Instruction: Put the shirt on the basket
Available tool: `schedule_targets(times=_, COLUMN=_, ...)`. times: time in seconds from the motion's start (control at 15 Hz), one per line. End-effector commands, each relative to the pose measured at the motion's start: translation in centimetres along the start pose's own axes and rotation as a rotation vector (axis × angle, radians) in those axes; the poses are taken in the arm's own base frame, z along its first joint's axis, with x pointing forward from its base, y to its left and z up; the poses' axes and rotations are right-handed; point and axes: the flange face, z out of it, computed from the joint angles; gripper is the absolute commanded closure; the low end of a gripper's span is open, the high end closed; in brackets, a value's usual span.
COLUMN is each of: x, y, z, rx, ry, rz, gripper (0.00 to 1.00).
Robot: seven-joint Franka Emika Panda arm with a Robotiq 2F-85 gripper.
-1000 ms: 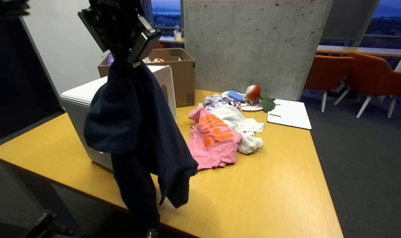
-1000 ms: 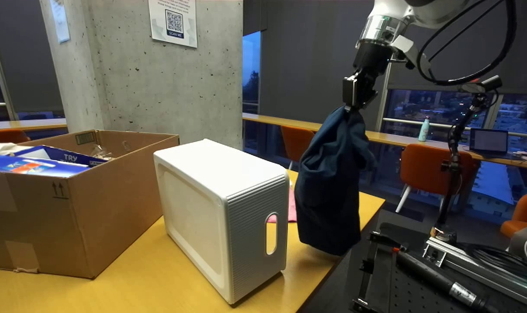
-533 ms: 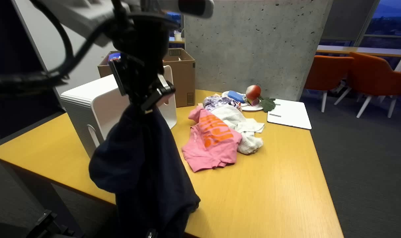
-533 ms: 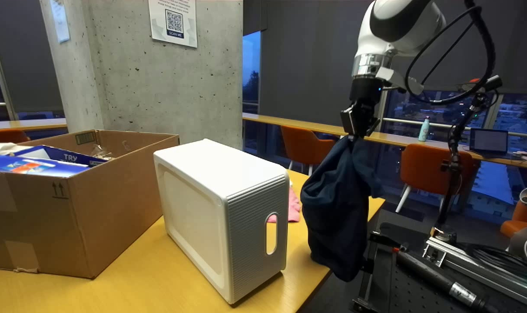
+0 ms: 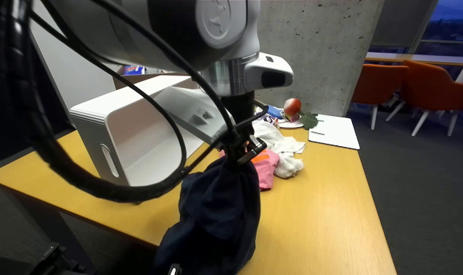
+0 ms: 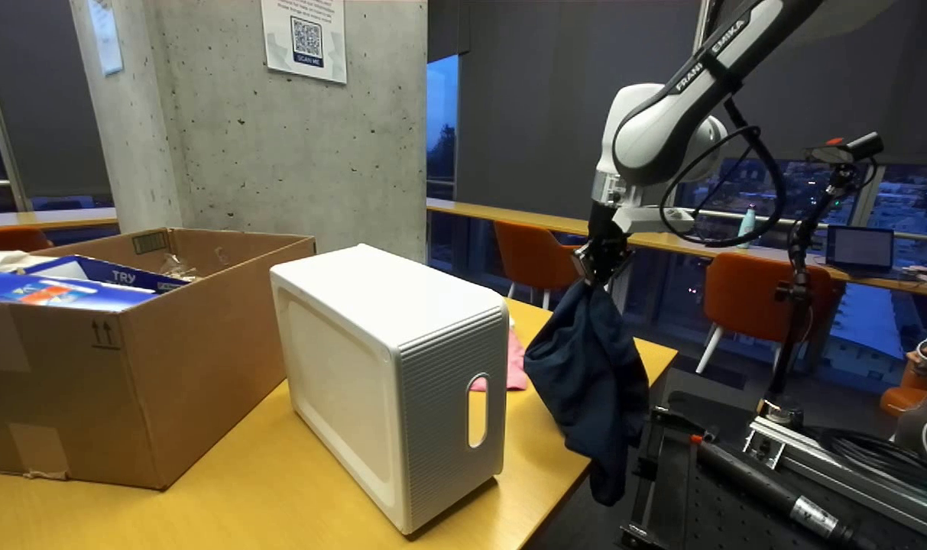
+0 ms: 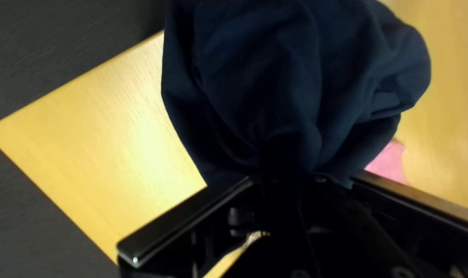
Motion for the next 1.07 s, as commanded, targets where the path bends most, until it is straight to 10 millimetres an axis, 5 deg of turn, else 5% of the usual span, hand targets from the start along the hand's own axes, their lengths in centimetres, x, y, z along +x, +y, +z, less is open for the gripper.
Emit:
schedule_targets(times=0.0, x=3.6, y=-0.6, z=2.7, rx=-0.075, ry=0.149, rz=-0.016, gripper=0.98)
schedule_targets(times=0.27, x=7.4, y=-1.7, z=4.6, rx=-0.129, ry=0.273, rz=-0.014, gripper=0.98)
schedule_targets(times=0.6, x=12.4, y=-4.5, z=3.5, rx=-0.127, ry=0.402, rz=0.013, gripper=0.98)
schedule_targets(times=0.67, x=12.8, y=-5.2, z=3.4, rx=-0.129, ry=0.406, rz=0.020, gripper=0.67)
schedule_targets(times=1.0, x=13.1, y=-5.8, z=3.8, rx=-0.120, ry=0.432, rz=0.015, gripper=0.38)
